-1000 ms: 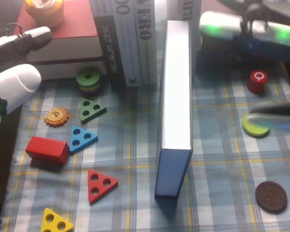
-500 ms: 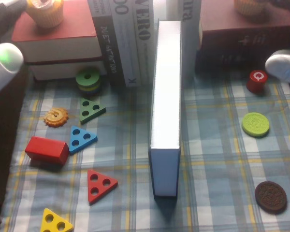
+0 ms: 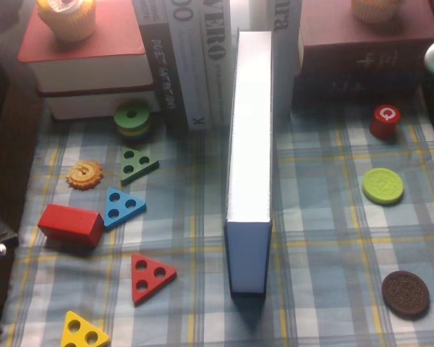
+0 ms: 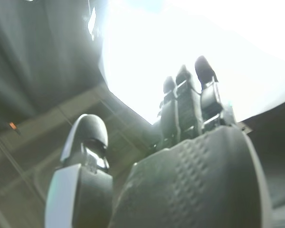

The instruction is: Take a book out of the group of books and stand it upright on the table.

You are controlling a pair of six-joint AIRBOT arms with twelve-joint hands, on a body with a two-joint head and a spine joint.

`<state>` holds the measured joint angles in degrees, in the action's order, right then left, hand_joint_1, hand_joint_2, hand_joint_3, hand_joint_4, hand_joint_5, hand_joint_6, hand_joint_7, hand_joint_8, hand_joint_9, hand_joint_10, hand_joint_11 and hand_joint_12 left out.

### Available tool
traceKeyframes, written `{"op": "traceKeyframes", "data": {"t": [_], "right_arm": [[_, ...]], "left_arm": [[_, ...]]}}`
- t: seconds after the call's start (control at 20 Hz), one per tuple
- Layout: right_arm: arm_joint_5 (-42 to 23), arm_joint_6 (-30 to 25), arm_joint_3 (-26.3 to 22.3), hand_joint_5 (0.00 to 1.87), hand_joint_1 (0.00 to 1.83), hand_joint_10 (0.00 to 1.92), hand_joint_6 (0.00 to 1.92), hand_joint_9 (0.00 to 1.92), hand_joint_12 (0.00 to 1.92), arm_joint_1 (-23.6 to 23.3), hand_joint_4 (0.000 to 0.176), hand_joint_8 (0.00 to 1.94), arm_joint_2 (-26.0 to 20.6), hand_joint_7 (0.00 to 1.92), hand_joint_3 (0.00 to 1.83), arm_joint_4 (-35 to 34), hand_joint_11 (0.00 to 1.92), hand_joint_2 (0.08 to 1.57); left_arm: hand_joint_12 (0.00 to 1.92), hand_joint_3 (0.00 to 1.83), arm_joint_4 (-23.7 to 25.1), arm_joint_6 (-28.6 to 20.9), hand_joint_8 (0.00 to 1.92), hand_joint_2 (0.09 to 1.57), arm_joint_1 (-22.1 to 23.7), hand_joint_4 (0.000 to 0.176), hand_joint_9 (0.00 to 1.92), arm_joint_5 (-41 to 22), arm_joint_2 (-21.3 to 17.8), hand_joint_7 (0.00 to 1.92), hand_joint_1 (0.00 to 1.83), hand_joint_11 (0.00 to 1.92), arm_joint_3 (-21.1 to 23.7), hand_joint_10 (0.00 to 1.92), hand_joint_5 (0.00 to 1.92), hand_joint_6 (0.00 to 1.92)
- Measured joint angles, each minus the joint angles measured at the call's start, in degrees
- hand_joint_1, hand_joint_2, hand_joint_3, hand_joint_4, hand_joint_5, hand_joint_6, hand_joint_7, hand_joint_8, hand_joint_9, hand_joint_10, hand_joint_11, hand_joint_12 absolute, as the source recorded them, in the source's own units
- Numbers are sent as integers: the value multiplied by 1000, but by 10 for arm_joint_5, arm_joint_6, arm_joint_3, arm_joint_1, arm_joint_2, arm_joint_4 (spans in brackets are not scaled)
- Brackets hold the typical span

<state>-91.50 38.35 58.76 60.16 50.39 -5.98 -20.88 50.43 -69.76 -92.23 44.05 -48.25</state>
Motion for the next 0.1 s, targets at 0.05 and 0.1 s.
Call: {"op": "traceKeyframes", "data": {"t": [0.05, 0.1], "right_arm": [[-17, 0, -3, 212, 701, 6, 1, 146, 0, 2, 43, 6, -2, 246, 0, -4, 0, 1224], [-26, 0, -7, 187, 753, 2, 0, 129, 0, 2, 51, 2, -2, 220, 0, -7, 0, 1232]], "left_arm": [[416, 9, 7, -6, 0, 1301, 10, 30, 325, -1, 0, 249, 144, 130, -3, 1, 125, 4], [167, 13, 19, -6, 0, 1359, 23, 92, 198, 2, 0, 149, 160, 25, -3, 0, 162, 8]]}}
